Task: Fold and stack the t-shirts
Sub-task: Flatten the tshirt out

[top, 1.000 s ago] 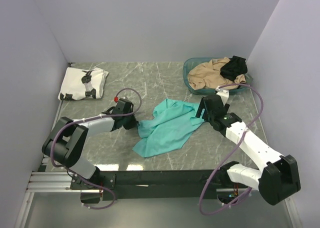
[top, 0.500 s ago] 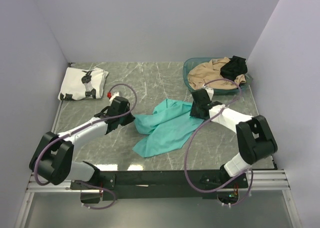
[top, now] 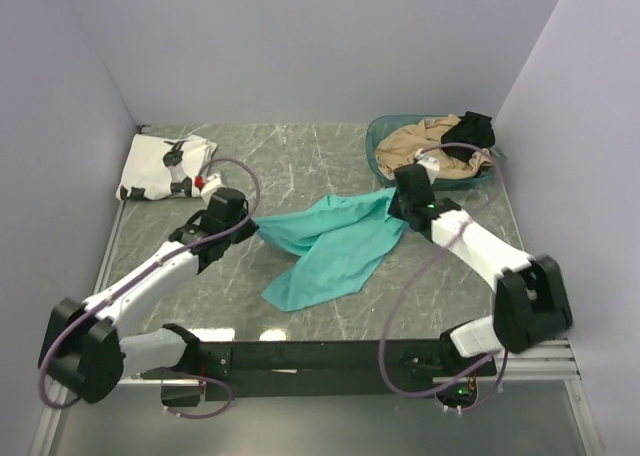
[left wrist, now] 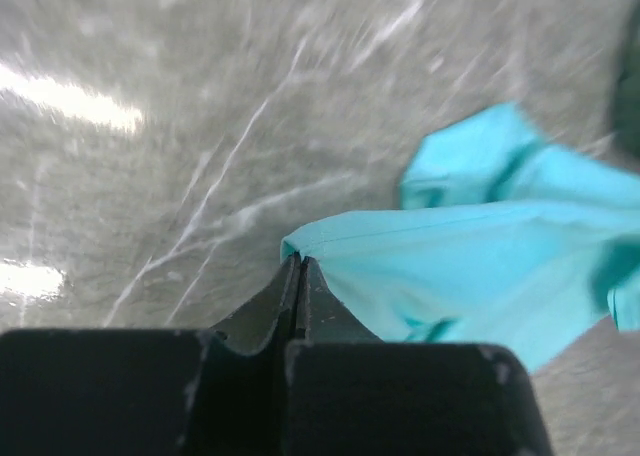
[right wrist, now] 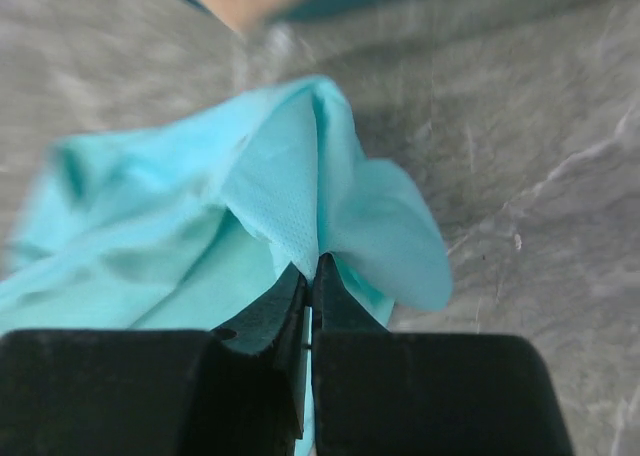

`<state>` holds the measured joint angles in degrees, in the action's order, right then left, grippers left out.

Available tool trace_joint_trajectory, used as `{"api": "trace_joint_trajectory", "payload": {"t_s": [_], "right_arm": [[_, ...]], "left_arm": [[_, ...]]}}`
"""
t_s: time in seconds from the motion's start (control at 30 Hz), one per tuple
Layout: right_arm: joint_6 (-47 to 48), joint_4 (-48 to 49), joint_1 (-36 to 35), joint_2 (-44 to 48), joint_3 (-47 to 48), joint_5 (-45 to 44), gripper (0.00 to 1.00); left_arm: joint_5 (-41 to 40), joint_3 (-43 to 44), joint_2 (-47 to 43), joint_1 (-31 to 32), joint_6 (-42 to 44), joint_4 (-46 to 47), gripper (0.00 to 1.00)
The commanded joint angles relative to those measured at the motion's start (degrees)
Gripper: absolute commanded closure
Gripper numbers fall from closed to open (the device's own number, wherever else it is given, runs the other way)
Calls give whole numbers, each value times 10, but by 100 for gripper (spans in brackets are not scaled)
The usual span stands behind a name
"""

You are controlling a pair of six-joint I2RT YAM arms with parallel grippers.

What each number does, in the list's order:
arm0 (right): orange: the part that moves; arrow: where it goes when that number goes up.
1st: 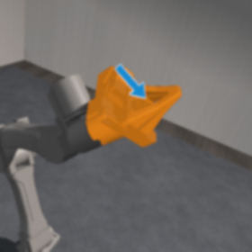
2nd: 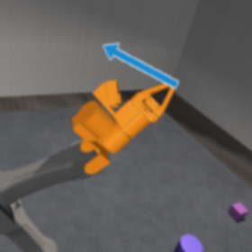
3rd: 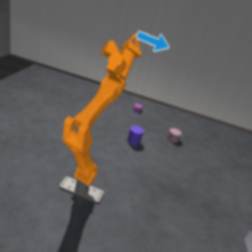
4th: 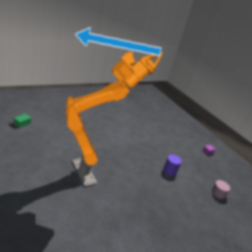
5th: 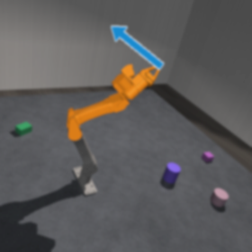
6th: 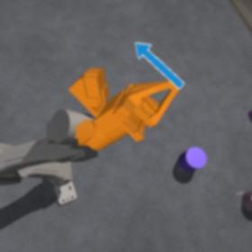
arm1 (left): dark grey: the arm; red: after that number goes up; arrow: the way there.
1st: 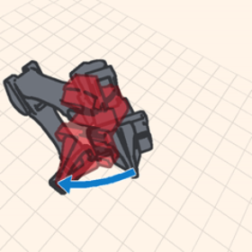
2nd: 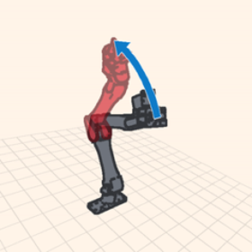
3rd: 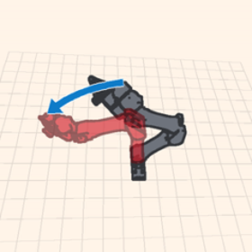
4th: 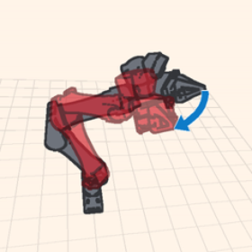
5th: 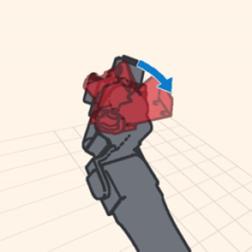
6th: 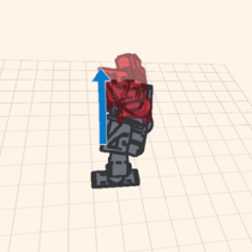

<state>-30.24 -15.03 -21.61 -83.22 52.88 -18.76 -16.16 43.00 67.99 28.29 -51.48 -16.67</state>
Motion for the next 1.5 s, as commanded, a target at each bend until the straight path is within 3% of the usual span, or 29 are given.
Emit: {"api": "trace_joint_trajectory", "payload": {"t_s": [0.0, 0.23, 0.43, 0.5, 0.67, 0.9, 1.03, 1.17, 1.27, 1.33, 1.37, 1.4, 1.47], "right_arm": [[22, -15, -6, 138, 7, 10, 100], [52, -47, -17, 405, 41, 112, 100], [55, -86, -19, 487, 169, 252, 100], [61, -96, -19, 489, 232, 302, 100], [54, -118, -19, 484, 342, 408, 100], [51, -133, -19, 468, 408, 398, 100], [62, -133, -18, 426, 394, 327, 100], [68, -114, -19, 359, 341, 250, 100], [62, -70, -13, 294, 248, 197, 100], [55, -24, 1, 240, 203, 190, 100], [55, -3, 6, 221, 158, 199, 100], [52, 16, 10, 202, 140, 204, 100], [54, 62, 18, 139, 106, 203, 89]], "left_arm": [[-70, 56, -91, 2, 9, -30, 99], [-127, 165, -246, 4, 26, -74, 99], [-128, 297, -328, 4, 74, -85, 99], [-92, 331, -349, 4, 90, -72, 99], [-20, 405, -357, 4, 103, -69, 99], [-18, 463, -329, -5, 109, -83, 99], [-91, 444, -291, -5, 103, -91, 99], [-247, 406, -199, -5, 89, -110, 99], [-320, 343, -115, -10, 80, -106, 99], [-317, 304, -68, -42, 62, -116, 99], [-304, 292, -22, -56, 52, -111, 93], [-258, 254, -2, -87, 60, -92, 69], [-228, 228, 56, -113, 51, -59, 64]]}}
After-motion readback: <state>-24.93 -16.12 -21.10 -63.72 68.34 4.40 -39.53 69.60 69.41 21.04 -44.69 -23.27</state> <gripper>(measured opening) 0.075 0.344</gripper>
